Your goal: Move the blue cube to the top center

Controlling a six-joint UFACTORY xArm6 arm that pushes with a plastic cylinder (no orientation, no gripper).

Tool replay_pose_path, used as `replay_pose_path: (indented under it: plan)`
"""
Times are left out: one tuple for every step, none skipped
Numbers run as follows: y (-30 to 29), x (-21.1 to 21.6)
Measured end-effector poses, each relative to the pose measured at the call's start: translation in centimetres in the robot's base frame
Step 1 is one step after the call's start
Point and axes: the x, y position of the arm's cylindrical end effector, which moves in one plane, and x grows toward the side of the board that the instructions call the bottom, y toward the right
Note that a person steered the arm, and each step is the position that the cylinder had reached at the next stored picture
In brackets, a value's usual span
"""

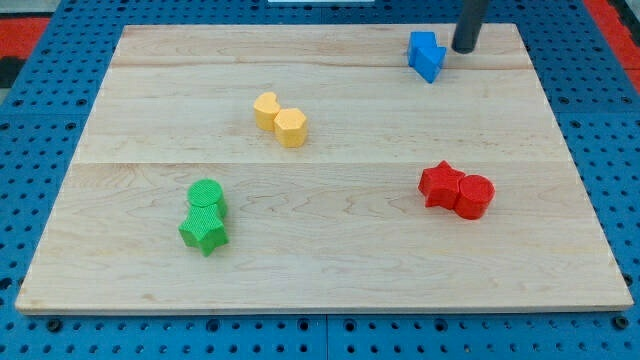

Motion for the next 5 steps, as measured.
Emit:
replay_pose_path:
  plan:
    - [-1.5,0.0]
    - [-2.9,0.0]
    - [-5.2,0.0]
    - [-7.6,0.0]
    - [-11.0,0.0]
